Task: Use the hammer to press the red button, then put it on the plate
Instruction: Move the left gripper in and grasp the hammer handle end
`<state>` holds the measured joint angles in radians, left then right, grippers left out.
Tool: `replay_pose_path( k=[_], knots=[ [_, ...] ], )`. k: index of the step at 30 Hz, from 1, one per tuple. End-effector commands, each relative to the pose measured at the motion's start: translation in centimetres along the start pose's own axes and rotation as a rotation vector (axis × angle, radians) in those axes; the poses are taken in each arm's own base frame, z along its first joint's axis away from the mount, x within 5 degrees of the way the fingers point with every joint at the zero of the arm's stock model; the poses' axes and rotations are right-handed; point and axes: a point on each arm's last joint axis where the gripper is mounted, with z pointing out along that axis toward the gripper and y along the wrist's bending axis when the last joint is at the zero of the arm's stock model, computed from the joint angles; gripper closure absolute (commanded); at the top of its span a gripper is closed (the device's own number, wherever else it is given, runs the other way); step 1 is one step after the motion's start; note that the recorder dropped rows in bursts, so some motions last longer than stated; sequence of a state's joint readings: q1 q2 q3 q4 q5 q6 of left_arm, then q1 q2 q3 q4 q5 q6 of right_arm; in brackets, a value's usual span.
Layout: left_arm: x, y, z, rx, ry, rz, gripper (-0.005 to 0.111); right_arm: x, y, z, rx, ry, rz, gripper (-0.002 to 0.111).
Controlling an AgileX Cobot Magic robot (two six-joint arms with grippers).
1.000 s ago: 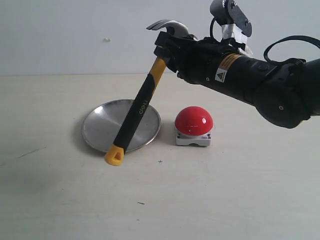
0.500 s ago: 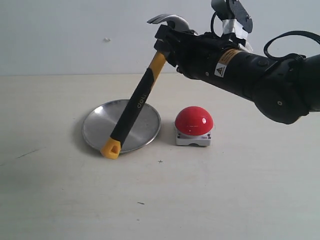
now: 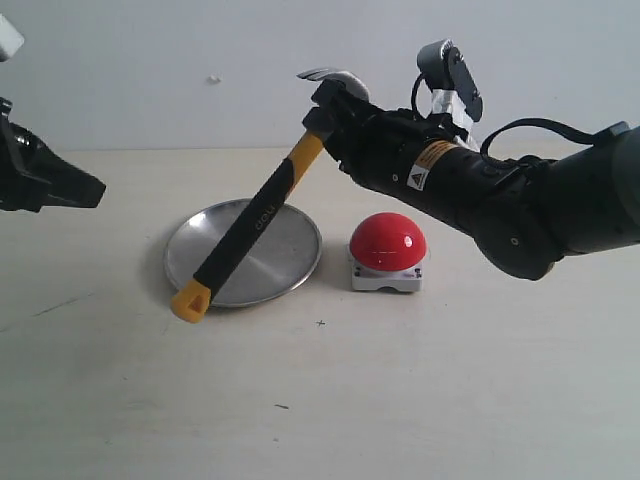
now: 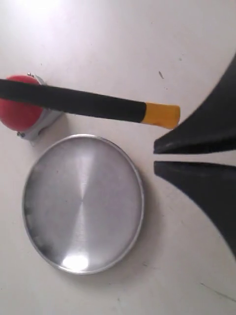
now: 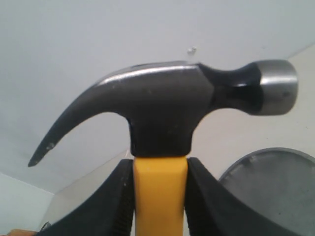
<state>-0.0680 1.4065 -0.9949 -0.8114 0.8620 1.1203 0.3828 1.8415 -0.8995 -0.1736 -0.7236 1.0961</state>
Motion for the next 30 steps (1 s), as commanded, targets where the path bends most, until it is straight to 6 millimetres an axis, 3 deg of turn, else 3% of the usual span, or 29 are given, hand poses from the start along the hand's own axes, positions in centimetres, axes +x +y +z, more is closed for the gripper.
replay_pose_path(
  k=[1, 3, 6, 15, 23, 30],
  knots=[
    [-0.6, -0.7, 0.0, 0.076, -0.047, 0.023, 0.068, -1.3, 1.4, 0.1, -0.127, -0.120, 0.050, 0.108],
    [-0.6, -0.9, 0.1, 0.113, -0.051, 0.007, 0.053, -1.5, 1.4, 0.1, -0.129, -0.138, 0.064, 0.108],
    [-0.6, -1.1, 0.4, 0.165, -0.057, -0.023, 0.043, -1.5, 1.4, 0.1, -0.127, -0.142, 0.070, 0.108],
    [0.0, -3.1, 3.4, 0.294, 0.077, 0.055, 0.044, -1.0, 1.6, 0.1, -0.152, -0.075, 0.087, 0.108],
    [0.5, -1.7, 5.4, 0.173, 0.122, 0.108, 0.044, -0.4, 1.8, 0.1, -0.163, -0.018, 0.064, 0.108],
    [1.2, -1.1, 7.0, 0.197, 0.154, 0.054, 0.043, -0.3, 1.9, 0.1, -0.176, 0.000, 0.093, 0.108]
  ],
)
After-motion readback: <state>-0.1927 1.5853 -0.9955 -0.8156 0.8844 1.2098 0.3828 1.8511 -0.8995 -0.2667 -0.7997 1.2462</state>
